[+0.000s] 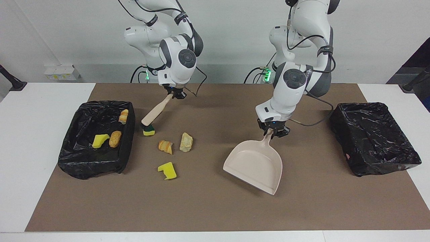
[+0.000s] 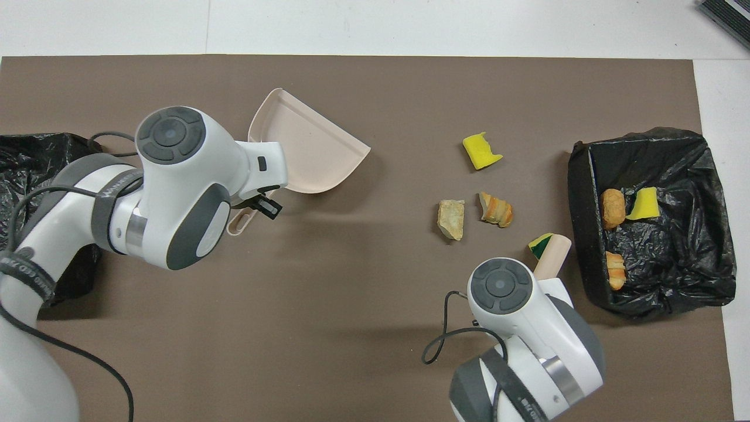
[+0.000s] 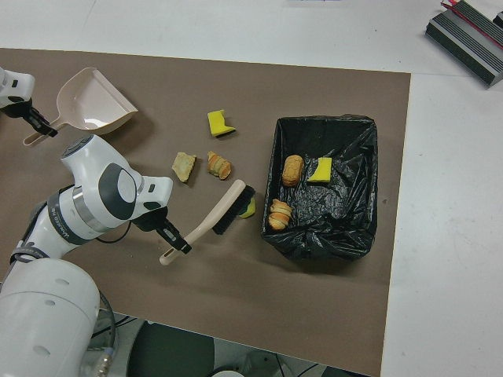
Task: Sweep and dump trash in bin
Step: 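Hold the dustpan with the left gripper while the right gripper sweeps trash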
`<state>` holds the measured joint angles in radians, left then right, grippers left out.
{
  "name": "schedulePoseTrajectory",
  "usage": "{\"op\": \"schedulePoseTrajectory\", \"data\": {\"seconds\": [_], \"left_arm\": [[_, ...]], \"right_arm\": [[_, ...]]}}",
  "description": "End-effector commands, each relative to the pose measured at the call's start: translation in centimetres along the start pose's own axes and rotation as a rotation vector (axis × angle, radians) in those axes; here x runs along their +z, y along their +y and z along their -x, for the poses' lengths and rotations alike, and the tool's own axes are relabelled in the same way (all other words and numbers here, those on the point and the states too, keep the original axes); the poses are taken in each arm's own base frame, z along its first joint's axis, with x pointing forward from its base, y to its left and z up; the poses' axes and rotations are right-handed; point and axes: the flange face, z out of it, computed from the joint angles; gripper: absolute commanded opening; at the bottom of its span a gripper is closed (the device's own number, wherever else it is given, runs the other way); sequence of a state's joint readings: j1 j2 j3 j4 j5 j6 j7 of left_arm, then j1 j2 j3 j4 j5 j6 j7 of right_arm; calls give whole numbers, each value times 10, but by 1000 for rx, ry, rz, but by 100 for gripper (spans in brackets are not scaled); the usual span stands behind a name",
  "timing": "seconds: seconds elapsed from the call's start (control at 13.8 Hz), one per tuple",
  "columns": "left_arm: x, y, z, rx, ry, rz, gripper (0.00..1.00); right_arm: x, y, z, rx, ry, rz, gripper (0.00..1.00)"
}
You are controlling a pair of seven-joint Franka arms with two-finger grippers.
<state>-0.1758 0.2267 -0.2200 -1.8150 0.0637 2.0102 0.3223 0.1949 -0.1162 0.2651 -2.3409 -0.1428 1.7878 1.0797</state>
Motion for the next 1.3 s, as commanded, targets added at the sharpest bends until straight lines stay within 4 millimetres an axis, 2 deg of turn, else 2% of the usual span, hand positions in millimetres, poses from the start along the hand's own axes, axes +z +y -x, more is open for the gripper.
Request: {"op": "schedulePoseTrajectory", "data": {"seconds": [0.0, 0.29, 0.58, 0.8, 0.94, 1.09, 1.23], "left_arm": [[-16, -11, 22, 241, -79, -54, 0], [-17, -4, 38, 449, -186, -14, 0], [-12, 18, 33, 503, -165, -29, 0], [1, 44, 16, 501, -123, -53, 0], [6, 59, 10, 486, -119, -56, 0], [23, 81, 8, 510, -121, -54, 0], [24, 84, 7, 500, -112, -53, 0]], "right_arm": [[10, 5, -18, -61, -2, 8, 0], [19, -4, -61, -151, 1, -61, 0], [15, -51, -84, -215, 29, -149, 0], [-19, -82, -108, -247, 65, -242, 0], [-46, -104, -102, -279, 94, -276, 0], [-78, -122, -88, -323, 119, -279, 0], [-92, -120, -94, -356, 130, -272, 0]]}}
